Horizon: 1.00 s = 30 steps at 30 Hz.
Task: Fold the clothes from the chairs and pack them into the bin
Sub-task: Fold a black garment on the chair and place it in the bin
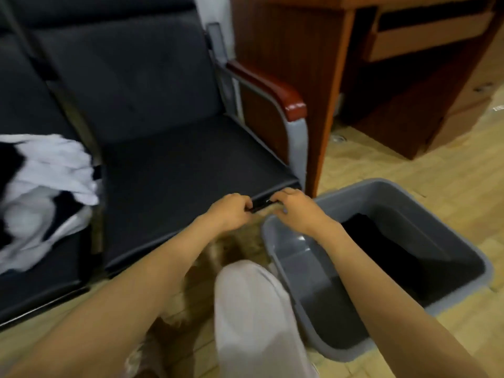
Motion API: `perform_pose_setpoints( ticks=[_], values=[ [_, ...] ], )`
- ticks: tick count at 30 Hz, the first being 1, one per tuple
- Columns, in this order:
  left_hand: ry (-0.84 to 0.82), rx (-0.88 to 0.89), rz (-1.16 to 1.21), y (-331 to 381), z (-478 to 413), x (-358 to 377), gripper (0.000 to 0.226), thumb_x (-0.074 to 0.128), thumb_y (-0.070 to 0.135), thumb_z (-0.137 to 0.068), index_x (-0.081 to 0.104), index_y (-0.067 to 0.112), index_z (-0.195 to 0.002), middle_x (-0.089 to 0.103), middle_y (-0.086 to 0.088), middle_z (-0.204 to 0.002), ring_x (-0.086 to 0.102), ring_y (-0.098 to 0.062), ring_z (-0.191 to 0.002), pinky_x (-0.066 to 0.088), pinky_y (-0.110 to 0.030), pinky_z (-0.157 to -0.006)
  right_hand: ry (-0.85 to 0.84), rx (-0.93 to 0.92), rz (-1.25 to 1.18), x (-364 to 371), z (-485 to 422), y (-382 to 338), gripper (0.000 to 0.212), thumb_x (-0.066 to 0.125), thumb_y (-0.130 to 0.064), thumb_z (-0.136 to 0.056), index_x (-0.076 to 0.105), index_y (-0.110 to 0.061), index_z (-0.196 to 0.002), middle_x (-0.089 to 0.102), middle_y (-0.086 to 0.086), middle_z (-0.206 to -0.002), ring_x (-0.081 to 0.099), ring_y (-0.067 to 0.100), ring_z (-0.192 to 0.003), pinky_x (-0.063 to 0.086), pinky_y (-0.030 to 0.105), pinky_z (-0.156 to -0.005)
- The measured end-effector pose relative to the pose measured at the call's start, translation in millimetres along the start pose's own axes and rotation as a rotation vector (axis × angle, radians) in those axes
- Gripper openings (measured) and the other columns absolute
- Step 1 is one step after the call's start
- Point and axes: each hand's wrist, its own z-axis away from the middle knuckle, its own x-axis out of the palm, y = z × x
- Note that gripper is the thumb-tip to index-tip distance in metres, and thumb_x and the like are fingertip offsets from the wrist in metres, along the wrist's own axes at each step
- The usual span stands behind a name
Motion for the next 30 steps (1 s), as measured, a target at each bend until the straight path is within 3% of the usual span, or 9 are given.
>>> perform_pose_setpoints(
  ticks=[5, 12, 17, 20, 23, 27, 30],
  values=[
    [0.215, -0.25, 0.099, -106.4, 76.5, -58.2, 0.031, 0.058, 0.03, -0.093, 0.06, 0.021, -0.122, 0.06, -0.003, -0.125, 0.055, -0.022, -0.114, 0.047, -0.037, -0.095, 0.022, -0.283, -0.008, -8.9, -38.1, -125.5, 0.04, 0.051, -0.026, -0.098, 0.047, -0.017, -0.137, 0.049, 0.004, -0.134, 0.044, 0.025, -0.124, 0.039, 0.039, -0.102],
    [0.617, -0.596, 0.349, -242.5, 152.3, -88.4, 0.026, 0.062, 0.022, -0.09, 0.067, 0.01, -0.112, 0.065, -0.013, -0.117, 0.057, -0.031, -0.112, 0.044, -0.034, -0.09, -0.119, -0.539, 0.045, 28.0, -102.4, -276.3, 0.042, 0.049, -0.027, -0.099, 0.043, -0.018, -0.14, 0.044, 0.004, -0.14, 0.037, 0.024, -0.131, 0.037, 0.04, -0.106],
    [0.78, -0.815, 0.351, -315.3, 177.6, -82.5, 0.044, 0.059, 0.022, -0.092, 0.05, 0.013, -0.134, 0.037, -0.015, -0.143, 0.032, -0.037, -0.13, 0.03, -0.043, -0.106, -0.209, -0.612, 0.011, 72.5, -157.5, -352.3, 0.049, 0.052, -0.023, -0.097, 0.037, -0.015, -0.144, 0.038, 0.01, -0.143, 0.035, 0.03, -0.131, 0.037, 0.044, -0.105],
    [0.807, -0.875, 0.39, -347.8, 186.8, -78.7, 0.056, 0.06, 0.021, -0.092, 0.038, 0.014, -0.143, 0.03, -0.014, -0.147, 0.026, -0.036, -0.135, 0.032, -0.047, -0.108, -0.237, -0.652, -0.026, 98.5, -186.6, -392.9, 0.06, 0.053, -0.023, -0.096, 0.025, -0.019, -0.15, 0.033, 0.014, -0.144, 0.034, 0.035, -0.13, 0.037, 0.046, -0.104],
    [0.76, -0.867, 0.364, -376.1, 196.8, -68.5, 0.059, 0.064, 0.021, -0.09, 0.04, 0.012, -0.143, 0.035, -0.016, -0.147, 0.032, -0.035, -0.135, 0.031, -0.044, -0.109, -0.262, -0.652, -0.182, 116.5, -207.6, -437.5, 0.063, 0.05, -0.021, -0.098, 0.019, -0.026, -0.152, 0.035, 0.015, -0.14, 0.038, 0.033, -0.126, 0.035, 0.041, -0.106],
    [0.449, -0.751, 0.398, -384.8, 196.4, -45.3, 0.057, 0.056, 0.022, -0.095, 0.034, 0.01, -0.147, 0.026, -0.011, -0.155, 0.028, -0.026, -0.142, 0.025, -0.03, -0.112, -0.197, -0.563, -0.292, 134.3, -224.7, -488.1, 0.06, 0.051, -0.026, -0.097, 0.024, -0.024, -0.15, 0.041, 0.02, -0.133, 0.041, 0.036, -0.124, 0.036, 0.043, -0.106],
    [0.391, -0.742, 0.387, -385.5, 189.1, -37.4, 0.061, 0.055, 0.025, -0.095, 0.03, 0.01, -0.148, 0.024, -0.008, -0.157, 0.023, -0.024, -0.144, 0.024, -0.038, -0.115, -0.116, -0.478, -0.34, 141.1, -227.0, -497.4, 0.05, 0.056, -0.023, -0.095, 0.041, -0.014, -0.142, 0.051, 0.016, -0.132, 0.046, 0.032, -0.123, 0.042, 0.038, -0.1]
  ],
)
